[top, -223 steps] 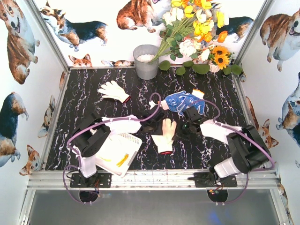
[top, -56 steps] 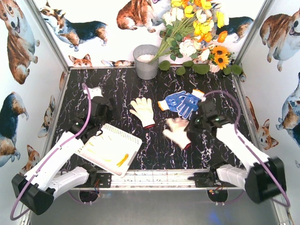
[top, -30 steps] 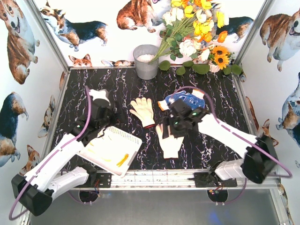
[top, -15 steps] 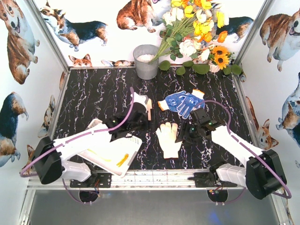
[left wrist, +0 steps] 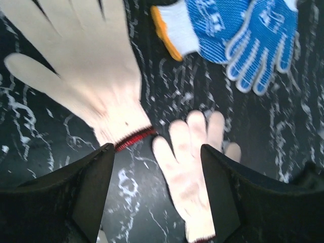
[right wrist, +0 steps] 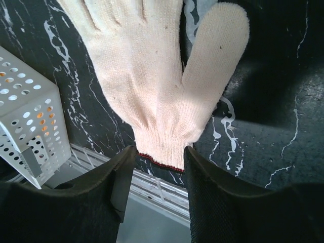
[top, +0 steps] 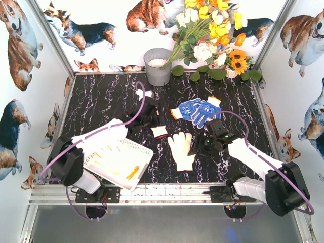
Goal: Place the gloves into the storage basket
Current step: Turn over the glove at the center of the board, then pick up the glove from the center of the board.
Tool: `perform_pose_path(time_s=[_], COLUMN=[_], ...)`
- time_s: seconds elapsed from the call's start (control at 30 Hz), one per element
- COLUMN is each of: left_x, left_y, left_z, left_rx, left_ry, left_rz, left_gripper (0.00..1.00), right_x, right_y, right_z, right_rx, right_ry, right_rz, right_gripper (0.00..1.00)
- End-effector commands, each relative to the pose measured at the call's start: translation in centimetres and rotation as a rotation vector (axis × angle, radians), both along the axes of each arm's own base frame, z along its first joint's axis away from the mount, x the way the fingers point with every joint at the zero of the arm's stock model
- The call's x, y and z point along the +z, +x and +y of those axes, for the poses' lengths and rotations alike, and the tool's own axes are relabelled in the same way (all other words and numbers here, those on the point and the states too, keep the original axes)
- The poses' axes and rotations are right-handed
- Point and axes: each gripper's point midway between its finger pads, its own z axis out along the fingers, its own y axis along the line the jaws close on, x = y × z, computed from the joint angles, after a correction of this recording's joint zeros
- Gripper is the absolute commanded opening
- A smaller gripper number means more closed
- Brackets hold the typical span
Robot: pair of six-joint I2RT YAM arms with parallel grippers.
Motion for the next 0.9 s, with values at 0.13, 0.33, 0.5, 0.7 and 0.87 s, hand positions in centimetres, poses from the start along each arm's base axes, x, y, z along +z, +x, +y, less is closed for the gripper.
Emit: perform_pose_path(time_s=[0.13,0.33,0.5,0.7,0.87], left_x=[-4.4,-8.2,-9.8,-12.2,-11.7], left_y=[3.5,4.0,4.7,5.5,6.7], left_z=[3.6,4.0,4.0,5.0,6.6], left_rx=[0.172,0.219,0.237,0.247,0.240], left_ry=[0.007,-0.092,-0.102,-0.081,-0.021], left_rz=[0.111,0.197,0.217,0.224,0.202], left_gripper=[0.60,0.57,0.56,0.35,0.15], right_x=[3.6,3.9,4.1,4.7,5.8], right_y=[2.0,1.8,1.9,2.1,2.0], right_z=[-0.2,-0.3,-0.4,-0.5,-0.9], right_rx=[-0.011,-0.013,-0.012,-0.019,-0.035], right_ry=[0.006,0.010,0.007,-0.007,-0.008], right_rz=[-0.160,-0.171,-0.174,-0.178,-0.209], right_gripper=[0.46,0.47,0.47,0.47,0.47])
